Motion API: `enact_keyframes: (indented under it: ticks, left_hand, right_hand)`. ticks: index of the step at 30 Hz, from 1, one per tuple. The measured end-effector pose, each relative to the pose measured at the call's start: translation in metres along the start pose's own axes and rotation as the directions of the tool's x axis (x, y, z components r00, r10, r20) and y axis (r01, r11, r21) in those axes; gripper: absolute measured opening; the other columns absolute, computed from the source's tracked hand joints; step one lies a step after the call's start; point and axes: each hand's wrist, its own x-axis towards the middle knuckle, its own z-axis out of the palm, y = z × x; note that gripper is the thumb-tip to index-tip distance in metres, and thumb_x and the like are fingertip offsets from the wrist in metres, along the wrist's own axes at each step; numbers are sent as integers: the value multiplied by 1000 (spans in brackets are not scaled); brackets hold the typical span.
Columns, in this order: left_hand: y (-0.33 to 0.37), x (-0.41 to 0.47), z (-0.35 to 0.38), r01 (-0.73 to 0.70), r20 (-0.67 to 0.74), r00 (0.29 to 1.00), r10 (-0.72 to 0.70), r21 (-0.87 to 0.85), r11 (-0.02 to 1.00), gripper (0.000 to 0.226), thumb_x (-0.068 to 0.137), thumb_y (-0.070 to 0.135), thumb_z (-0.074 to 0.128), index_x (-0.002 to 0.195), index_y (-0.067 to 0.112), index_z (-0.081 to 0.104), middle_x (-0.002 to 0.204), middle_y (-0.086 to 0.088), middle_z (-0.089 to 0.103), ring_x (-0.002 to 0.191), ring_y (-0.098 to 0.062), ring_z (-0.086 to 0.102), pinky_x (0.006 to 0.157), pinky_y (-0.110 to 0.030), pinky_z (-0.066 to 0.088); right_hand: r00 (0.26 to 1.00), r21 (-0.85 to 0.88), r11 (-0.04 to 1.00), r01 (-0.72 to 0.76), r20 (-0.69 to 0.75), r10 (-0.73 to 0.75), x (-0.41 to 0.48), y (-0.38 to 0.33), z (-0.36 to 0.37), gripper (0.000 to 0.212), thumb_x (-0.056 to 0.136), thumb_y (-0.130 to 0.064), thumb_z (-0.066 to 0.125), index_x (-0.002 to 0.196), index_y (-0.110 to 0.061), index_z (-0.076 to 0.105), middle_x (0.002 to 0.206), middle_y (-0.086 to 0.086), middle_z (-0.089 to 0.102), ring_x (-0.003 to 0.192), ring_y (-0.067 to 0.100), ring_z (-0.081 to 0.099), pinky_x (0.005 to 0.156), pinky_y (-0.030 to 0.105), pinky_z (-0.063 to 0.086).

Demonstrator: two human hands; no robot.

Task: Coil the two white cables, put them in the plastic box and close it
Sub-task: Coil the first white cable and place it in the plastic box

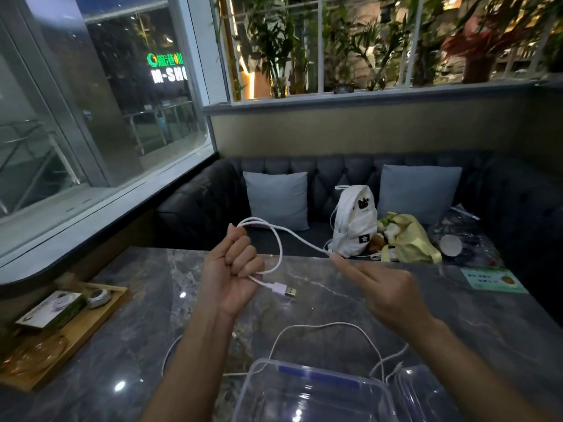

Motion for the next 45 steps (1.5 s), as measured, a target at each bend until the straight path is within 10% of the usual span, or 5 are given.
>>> enact_keyframes:
  ticks: [10, 20, 25, 37, 45]
  left_hand:
    - [-3, -4, 2, 6, -97, 995, 14, 209, 978, 40, 90, 29, 36, 56, 18, 54, 45, 6, 14, 35, -8, 11, 32, -16, 18]
    - [-26, -2, 10, 65, -136, 991, 3, 495, 866, 43, 96, 34, 36, 62, 16, 55, 57, -3, 63, 61, -17, 68, 60, -39, 58]
    - [-32, -3, 10, 122, -156, 987, -29, 628, 769, 30, 89, 37, 41, 74, 13, 49, 95, -15, 74, 83, -33, 71, 61, -45, 59]
    - [-64, -18, 19, 261, -213, 960, -181, 913, 312, 37, 99, 33, 34, 83, 7, 54, 50, -6, 60, 33, -11, 45, 33, -15, 31]
    - [-52, -21, 5, 357, -259, 924, -282, 850, 389, 38, 97, 28, 35, 66, 12, 49, 30, 2, 32, 28, -8, 19, 34, -16, 15]
  right_hand:
    - [984, -121, 992, -39, -178, 17, 18, -2, -10, 15, 79, -2, 67, 92, 2, 72, 62, 7, 70, 42, 15, 58, 37, 24, 46]
    - [855, 2, 998, 69, 515, -60, 34, -23, -9, 9, 64, -10, 70, 70, -15, 66, 65, 0, 68, 55, 20, 64, 42, 23, 40]
    - [907, 254, 967, -8, 410, -100, 45, -39, -19, 12, 70, -8, 75, 70, -10, 63, 66, 1, 69, 55, 20, 63, 43, 23, 43]
    - [980, 170, 985, -27, 197, -7, 57, -42, -28, 35, 69, -41, 70, 57, -10, 57, 50, 2, 57, 41, 18, 53, 39, 24, 37]
    - [834, 372, 876, -308, 548, 61, 58, -10, -34, 13, 80, -27, 69, 81, -14, 70, 70, -8, 59, 65, 11, 53, 61, 36, 46]
